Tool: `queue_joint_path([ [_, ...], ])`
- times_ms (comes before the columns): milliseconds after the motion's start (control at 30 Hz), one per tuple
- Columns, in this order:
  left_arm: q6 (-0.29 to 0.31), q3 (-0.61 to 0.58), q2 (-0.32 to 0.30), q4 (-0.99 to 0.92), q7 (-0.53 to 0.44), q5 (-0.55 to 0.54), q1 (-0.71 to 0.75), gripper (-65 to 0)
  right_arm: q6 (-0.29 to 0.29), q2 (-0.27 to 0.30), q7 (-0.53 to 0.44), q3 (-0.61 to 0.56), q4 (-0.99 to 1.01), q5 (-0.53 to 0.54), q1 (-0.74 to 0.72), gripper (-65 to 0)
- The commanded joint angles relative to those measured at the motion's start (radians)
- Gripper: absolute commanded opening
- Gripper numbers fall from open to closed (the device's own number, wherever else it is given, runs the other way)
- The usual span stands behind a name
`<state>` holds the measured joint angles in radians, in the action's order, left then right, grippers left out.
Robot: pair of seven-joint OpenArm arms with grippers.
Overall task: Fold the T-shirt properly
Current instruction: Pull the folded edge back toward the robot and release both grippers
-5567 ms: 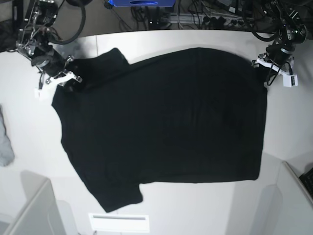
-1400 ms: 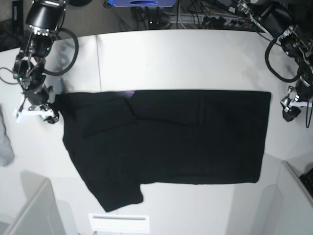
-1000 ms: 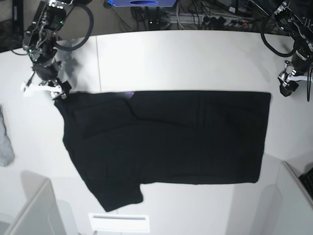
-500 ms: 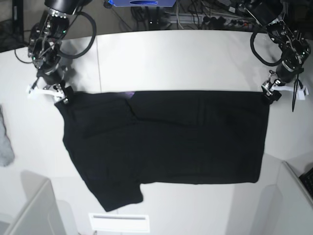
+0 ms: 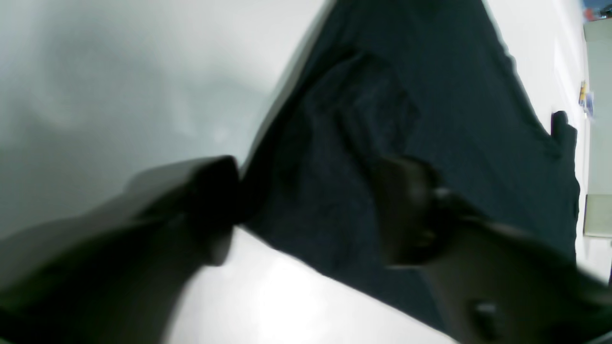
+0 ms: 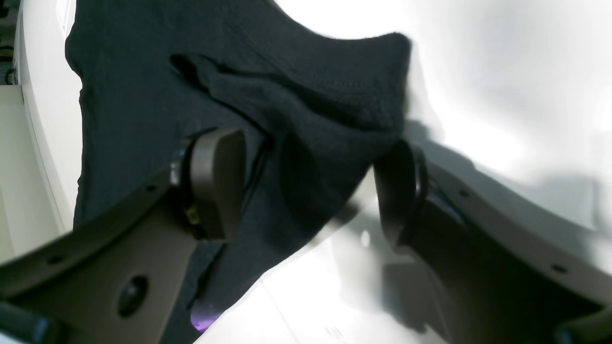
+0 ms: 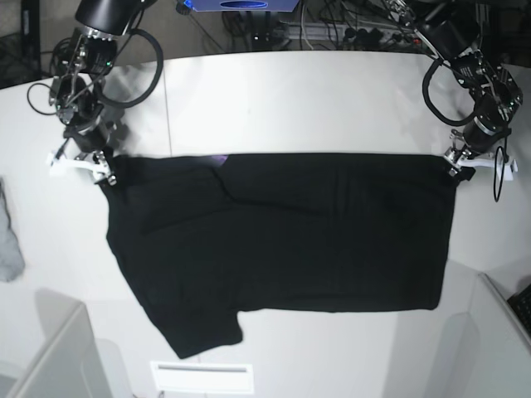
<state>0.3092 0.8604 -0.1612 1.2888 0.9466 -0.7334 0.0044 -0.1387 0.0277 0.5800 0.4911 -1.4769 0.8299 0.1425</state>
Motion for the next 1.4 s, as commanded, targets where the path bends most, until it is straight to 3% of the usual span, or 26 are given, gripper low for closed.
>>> queue_joint_path([
  [0,-0.014,-0.002,-0.007,0.002,0.028,0.016,0.007,-36.7,-0.028,0.002,0.036,-0.001,0.009,-0.025,0.006,-26.6],
  [67,-0.014,-0.002,-0.008,0.002,0.030,0.016,0.009,-48.2,-0.028,0.002,0.034,-0.001,0.009,-0.027,0.006,-33.3],
  [167,-0.014,-0.002,-0.010,0.002,0.033,0.016,0.013,-64.7,-0.028,0.002,0.034,0.008,0.009,-0.027,0.004,-50.9],
  [233,-0.014,-0.002,-0.010,0.008,0.033,0.016,0.024,-65.0,-0.028,0.004,0.034,0.008,0.006,-0.027,0.004,-65.0],
  [567,-0.012,-0.048,-0.056,0.039,0.038,0.011,0.096,-65.0,-0.028,0.021,0.041,0.010,-0.101,-0.022,0.068,-65.0],
  [833,-0.012,-0.053,-0.056,0.176,0.038,0.010,0.185,-65.0,-0.028,0.021,0.041,0.011,-0.207,-0.022,0.170,-65.0],
  [1367,-0.011,-0.053,-0.056,0.277,0.038,0.008,0.355,-65.0,-0.029,0.018,0.041,0.011,-0.301,-0.021,0.335,-65.0],
])
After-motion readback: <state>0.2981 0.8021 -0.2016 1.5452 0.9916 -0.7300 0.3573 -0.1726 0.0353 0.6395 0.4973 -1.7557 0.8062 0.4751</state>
